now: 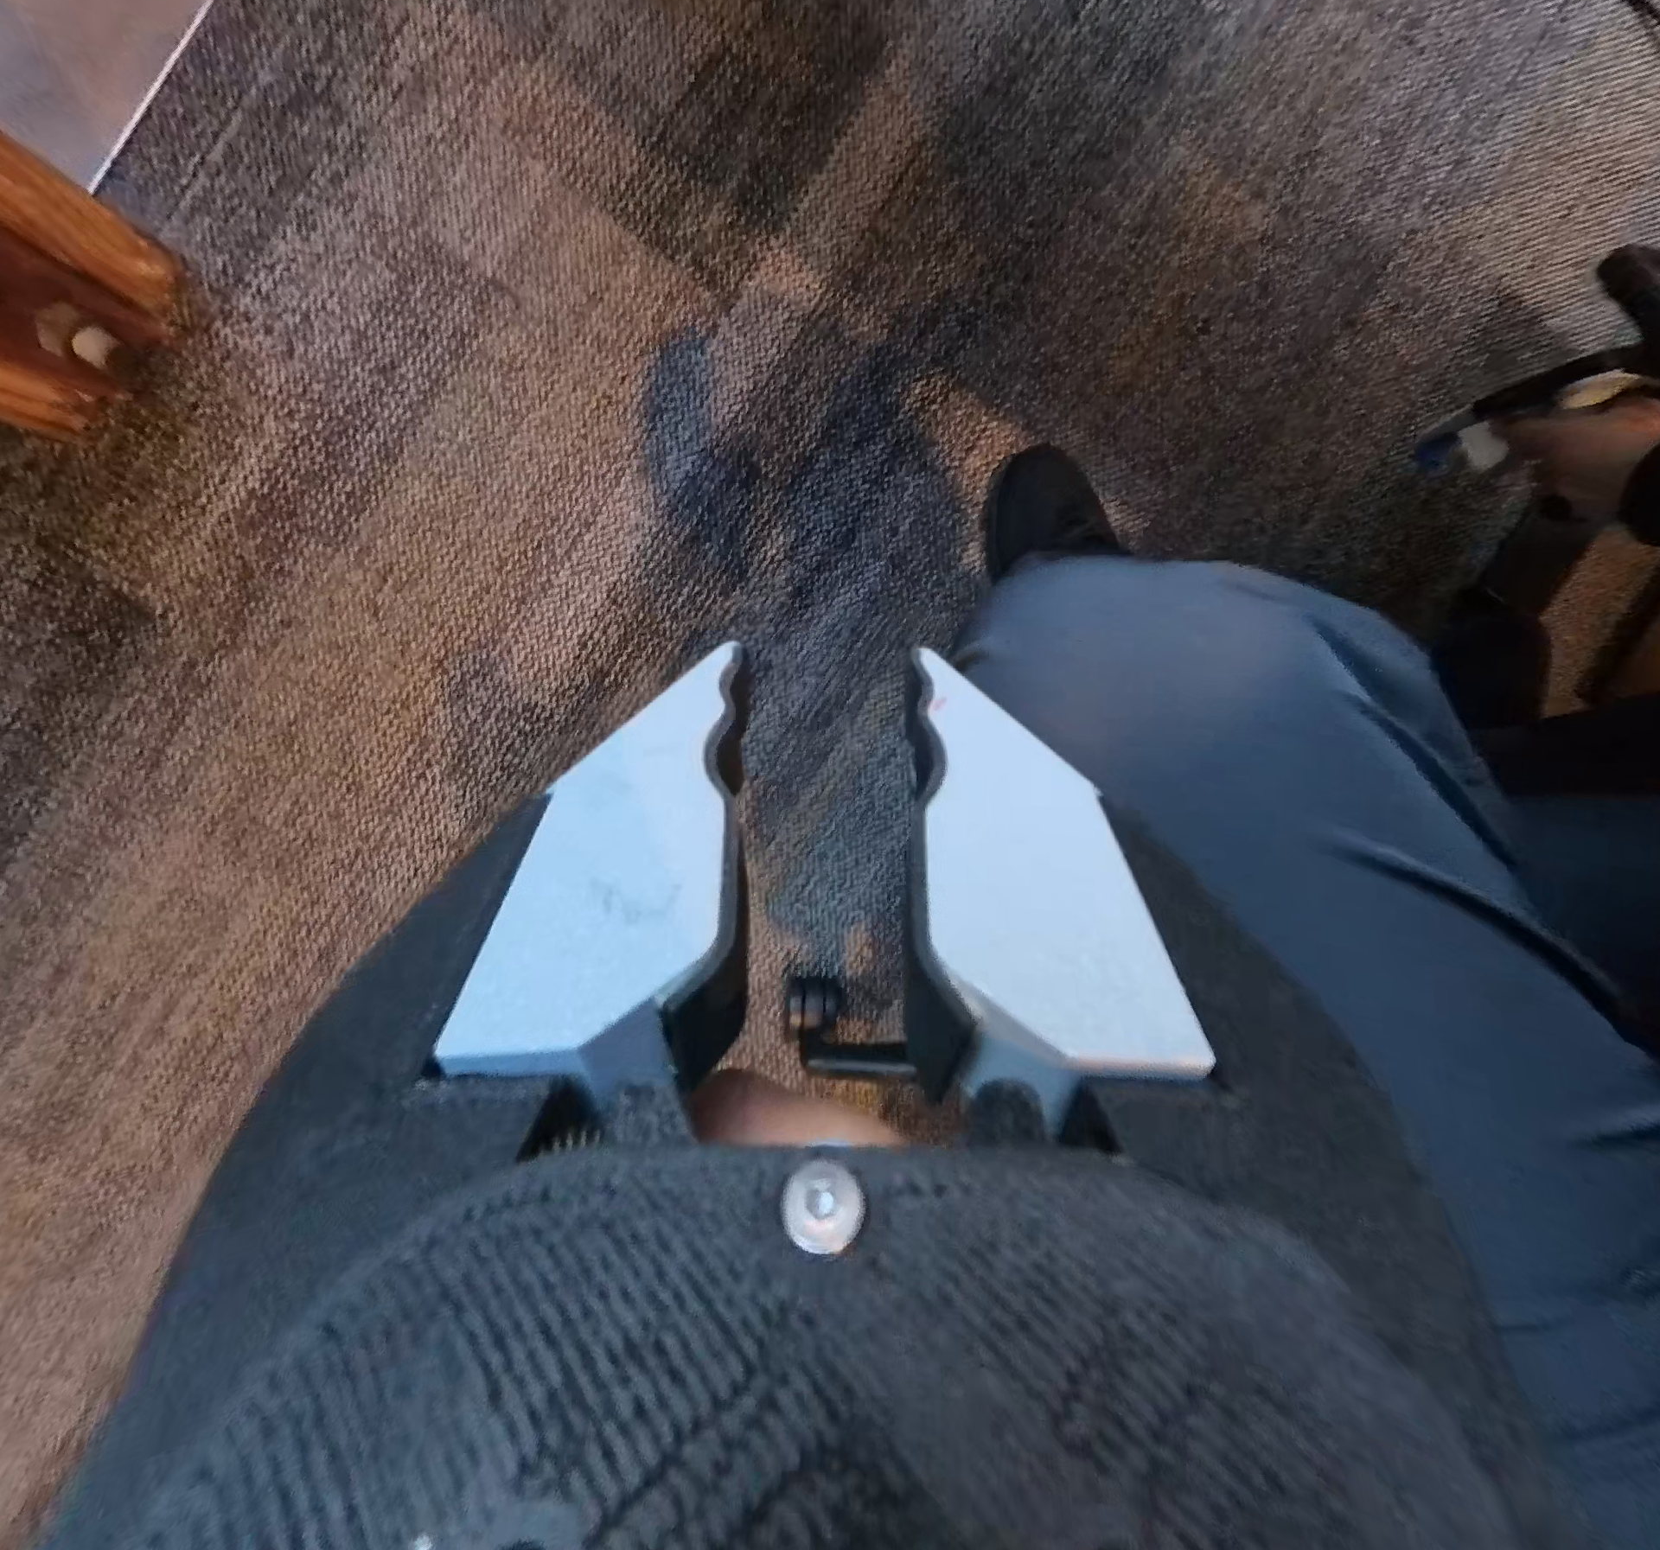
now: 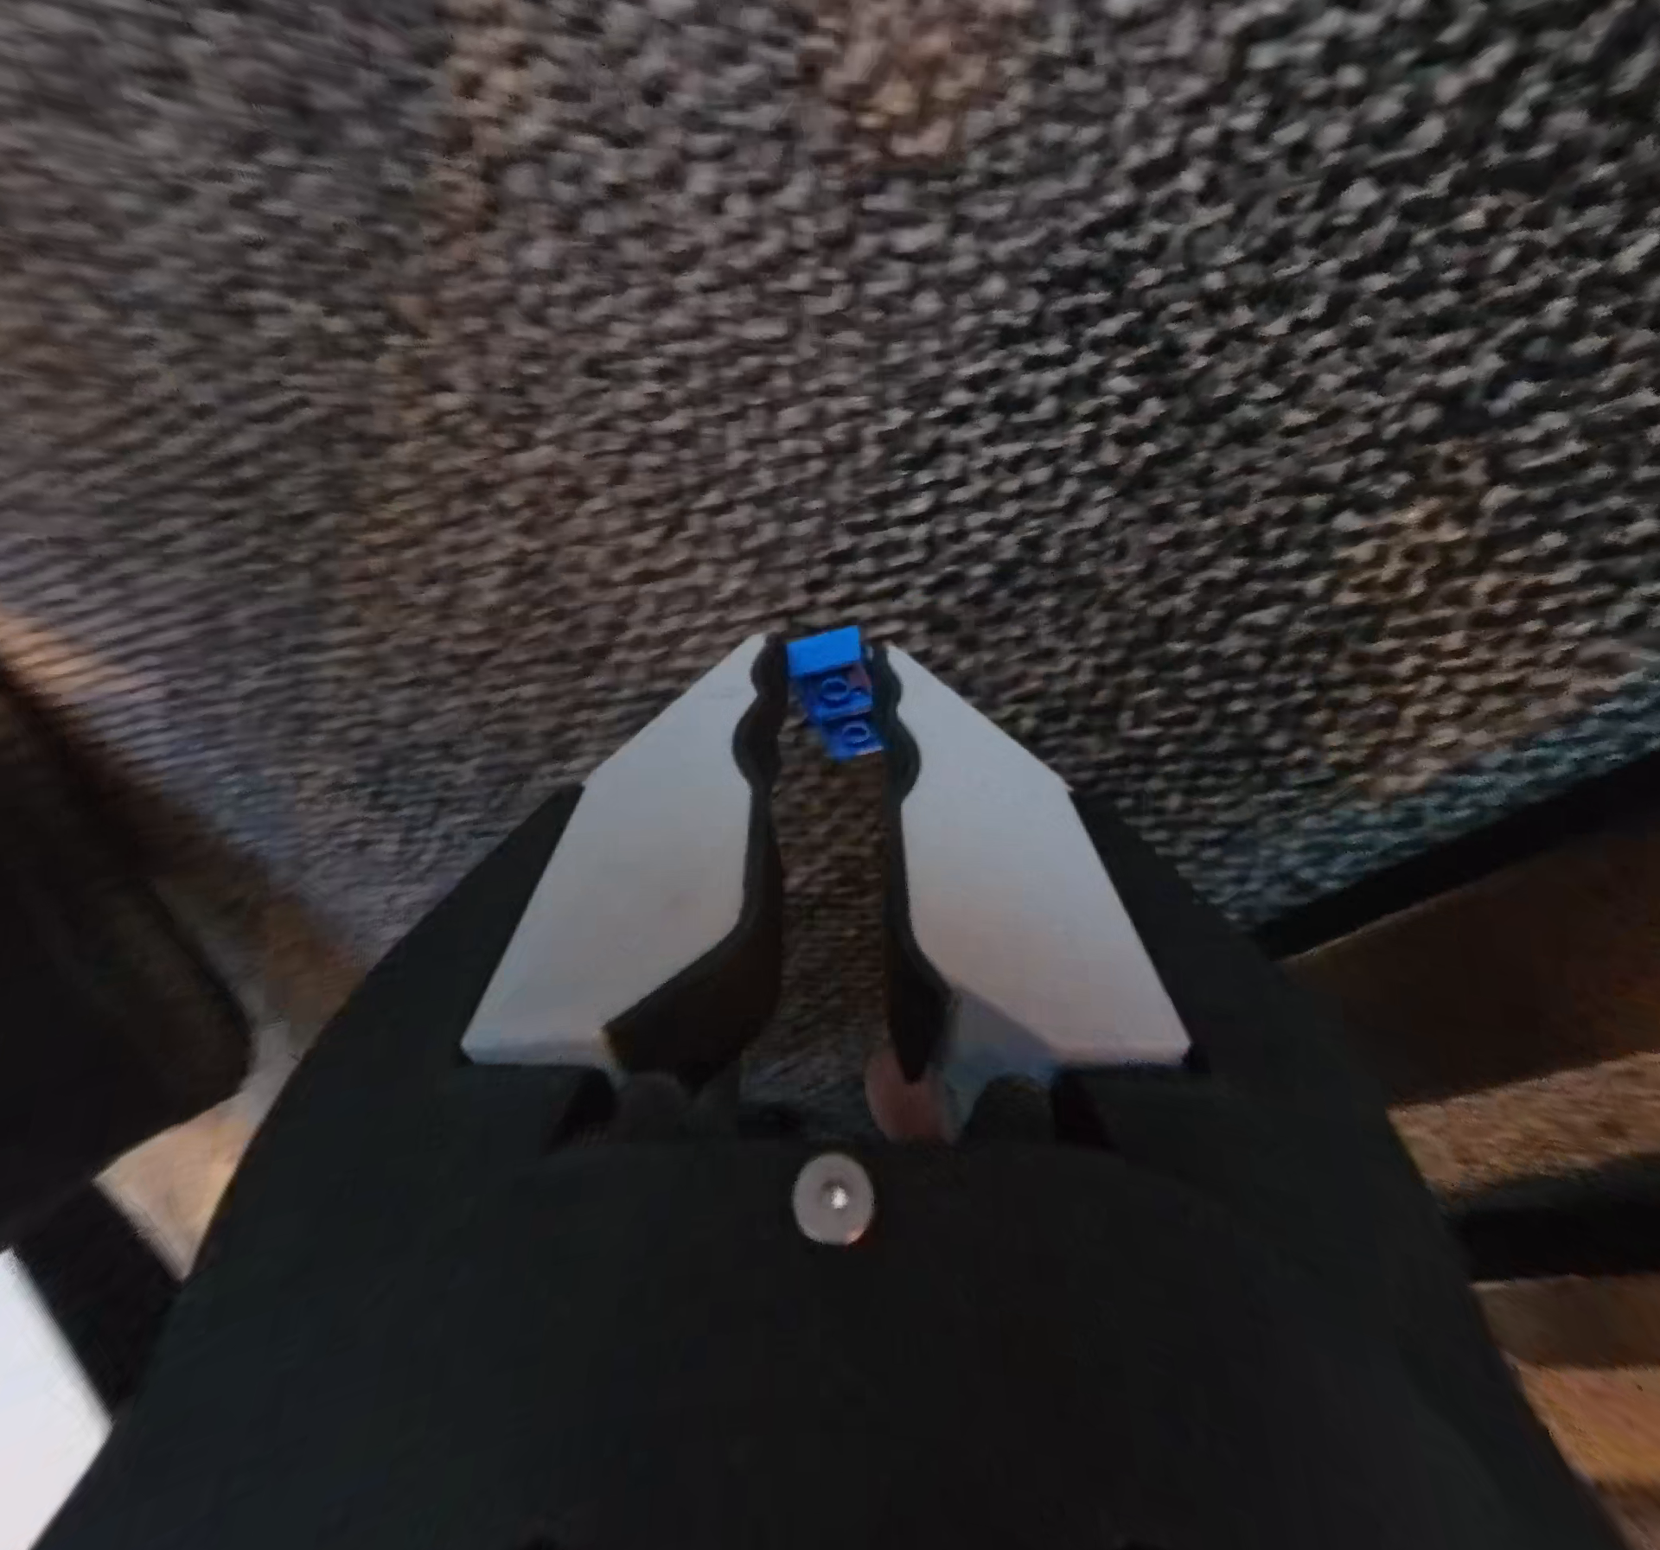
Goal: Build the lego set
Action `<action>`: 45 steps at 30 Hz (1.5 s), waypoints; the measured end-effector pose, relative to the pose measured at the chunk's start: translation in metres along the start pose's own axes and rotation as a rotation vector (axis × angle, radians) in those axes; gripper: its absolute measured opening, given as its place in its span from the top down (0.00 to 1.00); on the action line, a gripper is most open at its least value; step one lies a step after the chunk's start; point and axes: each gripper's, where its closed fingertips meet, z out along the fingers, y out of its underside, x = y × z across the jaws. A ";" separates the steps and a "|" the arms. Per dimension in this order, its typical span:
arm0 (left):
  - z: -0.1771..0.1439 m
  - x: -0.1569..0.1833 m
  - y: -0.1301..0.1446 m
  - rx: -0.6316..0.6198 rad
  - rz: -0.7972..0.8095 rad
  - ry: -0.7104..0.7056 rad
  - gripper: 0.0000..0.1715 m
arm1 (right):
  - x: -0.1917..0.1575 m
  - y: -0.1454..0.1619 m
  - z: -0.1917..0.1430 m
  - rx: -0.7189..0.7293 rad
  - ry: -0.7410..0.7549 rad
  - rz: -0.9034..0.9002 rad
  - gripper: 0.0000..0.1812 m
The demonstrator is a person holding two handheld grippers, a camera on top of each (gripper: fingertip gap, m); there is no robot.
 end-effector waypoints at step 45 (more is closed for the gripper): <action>-0.214 0.499 -0.050 0.710 0.876 1.027 0.89 | -0.374 0.326 -0.729 1.314 -1.125 -0.835 0.91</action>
